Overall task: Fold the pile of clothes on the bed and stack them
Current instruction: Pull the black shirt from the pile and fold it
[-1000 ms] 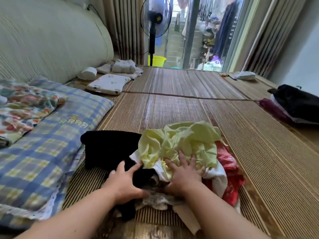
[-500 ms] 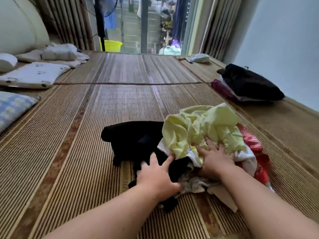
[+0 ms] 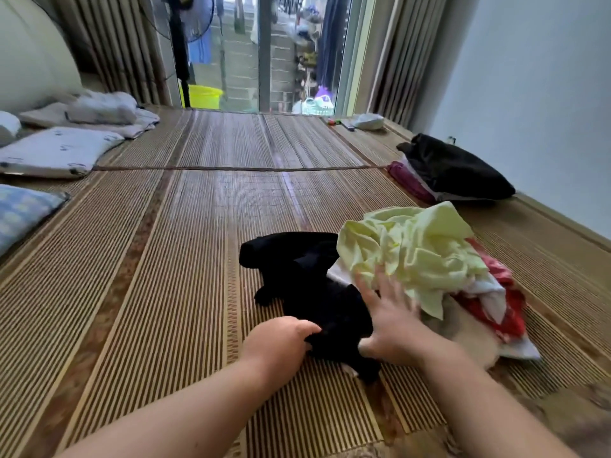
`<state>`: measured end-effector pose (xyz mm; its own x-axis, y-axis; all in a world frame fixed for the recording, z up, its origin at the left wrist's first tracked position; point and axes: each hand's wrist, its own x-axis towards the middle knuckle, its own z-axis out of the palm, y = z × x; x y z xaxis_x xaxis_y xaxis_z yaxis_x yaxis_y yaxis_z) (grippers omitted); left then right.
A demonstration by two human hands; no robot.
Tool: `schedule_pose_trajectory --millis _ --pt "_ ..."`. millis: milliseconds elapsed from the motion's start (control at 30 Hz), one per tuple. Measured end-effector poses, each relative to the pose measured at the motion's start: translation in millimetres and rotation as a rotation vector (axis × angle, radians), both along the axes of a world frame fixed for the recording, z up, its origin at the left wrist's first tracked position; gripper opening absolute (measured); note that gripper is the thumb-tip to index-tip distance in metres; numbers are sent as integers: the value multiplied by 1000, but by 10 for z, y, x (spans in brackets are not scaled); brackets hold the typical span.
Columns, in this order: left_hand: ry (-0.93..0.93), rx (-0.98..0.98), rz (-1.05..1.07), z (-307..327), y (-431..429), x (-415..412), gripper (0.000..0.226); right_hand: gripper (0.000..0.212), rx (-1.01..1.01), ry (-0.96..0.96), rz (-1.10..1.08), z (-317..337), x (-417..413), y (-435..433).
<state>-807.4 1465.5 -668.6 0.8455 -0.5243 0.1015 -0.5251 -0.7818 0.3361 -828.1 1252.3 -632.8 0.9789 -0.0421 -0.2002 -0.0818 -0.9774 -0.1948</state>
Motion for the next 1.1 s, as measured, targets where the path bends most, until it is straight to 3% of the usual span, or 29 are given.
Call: schedule_pose_trajectory --millis 100,167,267,367,533,667,767,867,967,1033,1100 --pt "61 -96 43 252 123 -78 32 109 14 -7 98 -95 -187 406" --pt "119 -243 61 497 235 -137 29 79 12 -60 39 -69 -198 622" --pt "126 -350 37 896 492 -218 23 33 107 -292 -110 177 -158 805" --pt "100 -429 33 1376 889 -213 23 31 132 -376 -136 624 -118 841" --pt "-173 -477 49 2284 1596 -238 25 31 107 -328 -119 1307 -83 870" --pt "-299 -486 138 2762 2090 -341 26 19 452 -568 -83 1825 -59 1218" --pt "-304 -625 226 2985 2442 -385 30 9 578 -716 65 2283 -32 1533" --pt "-298 -735 348 3181 2813 -422 31 17 443 -738 248 2664 -72 1707" --pt "-361 -732 465 3382 3179 -459 33 37 -39 -588 377 2835 -65 1776" --pt "-360 -722 499 3485 3340 -461 31 24 -209 -519 361 2802 -23 1791" --pt "-354 -723 530 3549 3456 -457 29 14 -183 -464 305 2716 6 1781"
